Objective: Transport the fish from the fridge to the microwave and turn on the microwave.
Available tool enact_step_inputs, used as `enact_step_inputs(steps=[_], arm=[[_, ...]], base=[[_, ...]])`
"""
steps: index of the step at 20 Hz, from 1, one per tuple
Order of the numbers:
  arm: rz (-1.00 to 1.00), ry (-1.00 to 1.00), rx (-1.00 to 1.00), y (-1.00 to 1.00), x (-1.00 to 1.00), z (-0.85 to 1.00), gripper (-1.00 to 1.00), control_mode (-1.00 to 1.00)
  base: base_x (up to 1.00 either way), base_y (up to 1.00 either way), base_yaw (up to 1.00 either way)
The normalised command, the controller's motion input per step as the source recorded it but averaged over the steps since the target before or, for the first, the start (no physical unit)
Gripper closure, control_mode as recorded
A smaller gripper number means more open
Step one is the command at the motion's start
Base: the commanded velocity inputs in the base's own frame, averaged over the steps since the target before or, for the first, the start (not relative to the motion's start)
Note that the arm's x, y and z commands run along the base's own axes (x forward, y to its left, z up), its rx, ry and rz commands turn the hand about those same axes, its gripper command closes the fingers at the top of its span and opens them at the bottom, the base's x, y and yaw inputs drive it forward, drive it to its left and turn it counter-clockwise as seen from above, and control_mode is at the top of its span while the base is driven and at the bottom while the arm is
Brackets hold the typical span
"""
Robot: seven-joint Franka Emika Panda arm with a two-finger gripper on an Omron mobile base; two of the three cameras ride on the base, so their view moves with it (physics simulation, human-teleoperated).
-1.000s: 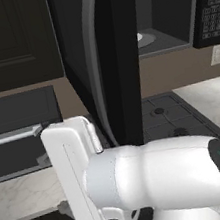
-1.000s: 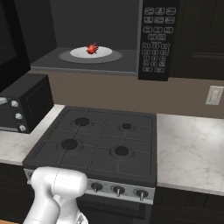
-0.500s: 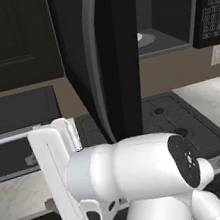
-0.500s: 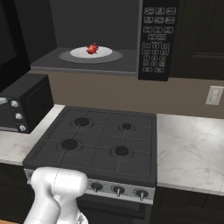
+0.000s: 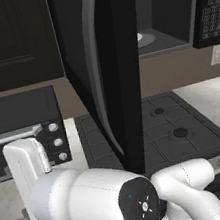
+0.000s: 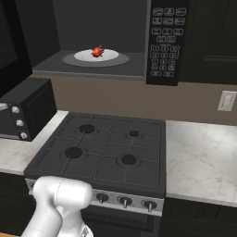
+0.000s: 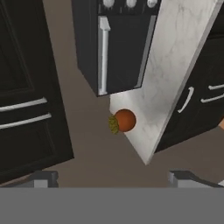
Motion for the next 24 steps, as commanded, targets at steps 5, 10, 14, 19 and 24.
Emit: enact_step_inputs(steps=[5,10,14,19,24], arm=[[-0.15,0.00,0.00,0.23,0.09,-0.02,-1.00,-1.00],[-0.15,-0.01,0.00,0.21,0.08,-0.04,-1.00,-1.00],[-0.15,0.00,0.00,0.16,0.08,-0.05,-1.00,-1.00],[-0.12,0.00,0.00,0.06,0.03,-0.06,-1.00,-1.00],[-0.13,-0.01,0.00,-0.01,-0.01,-0.04,-1.00,-1.00]], base=[[0.00,0.00,0.00],[0.00,0.00,0.00],[0.00,0.00,0.00],[0.00,0.00,0.00],[0.00,0.00,0.00]])
